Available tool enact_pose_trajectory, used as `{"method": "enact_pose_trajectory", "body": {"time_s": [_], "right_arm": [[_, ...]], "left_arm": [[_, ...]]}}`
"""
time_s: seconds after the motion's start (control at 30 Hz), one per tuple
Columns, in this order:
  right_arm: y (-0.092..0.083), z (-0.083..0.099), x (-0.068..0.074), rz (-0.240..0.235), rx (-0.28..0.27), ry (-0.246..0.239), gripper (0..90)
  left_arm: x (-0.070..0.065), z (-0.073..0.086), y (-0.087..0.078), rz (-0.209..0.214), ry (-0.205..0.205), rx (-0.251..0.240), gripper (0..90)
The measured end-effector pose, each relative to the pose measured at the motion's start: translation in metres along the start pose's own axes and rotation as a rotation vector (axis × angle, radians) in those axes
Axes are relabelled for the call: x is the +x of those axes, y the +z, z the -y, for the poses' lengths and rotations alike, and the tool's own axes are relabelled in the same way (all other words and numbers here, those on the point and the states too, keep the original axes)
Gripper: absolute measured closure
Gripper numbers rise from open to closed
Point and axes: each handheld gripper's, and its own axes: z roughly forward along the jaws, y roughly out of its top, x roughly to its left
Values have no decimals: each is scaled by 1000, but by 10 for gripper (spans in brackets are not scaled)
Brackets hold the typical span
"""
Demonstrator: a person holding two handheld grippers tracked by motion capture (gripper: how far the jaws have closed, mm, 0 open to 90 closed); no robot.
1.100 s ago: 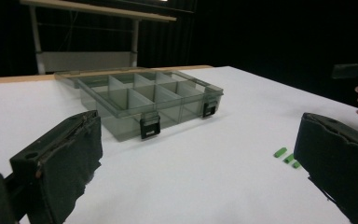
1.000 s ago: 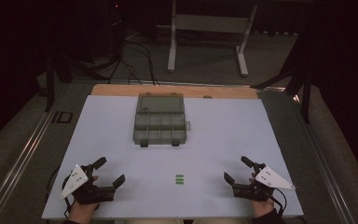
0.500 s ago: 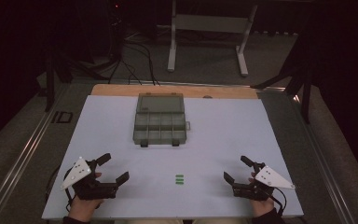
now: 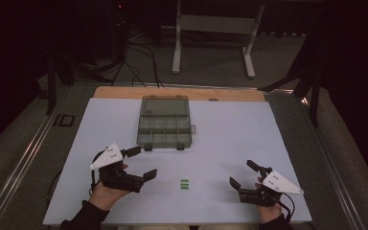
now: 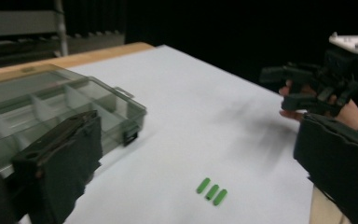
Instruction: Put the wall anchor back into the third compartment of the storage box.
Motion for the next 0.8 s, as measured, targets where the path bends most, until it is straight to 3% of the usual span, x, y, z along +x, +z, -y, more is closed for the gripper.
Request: {"method": "enact_pose_trajectory", "body": {"time_s": [0.47, 0.8], "right_arm": [[1, 0, 2, -25, 4, -1, 107], [2, 1, 3, -34, 11, 2, 107]], "left_arm": [[-17, -12, 63, 104, 88, 153, 66], [-17, 4, 91, 174, 81, 251, 195]]}}
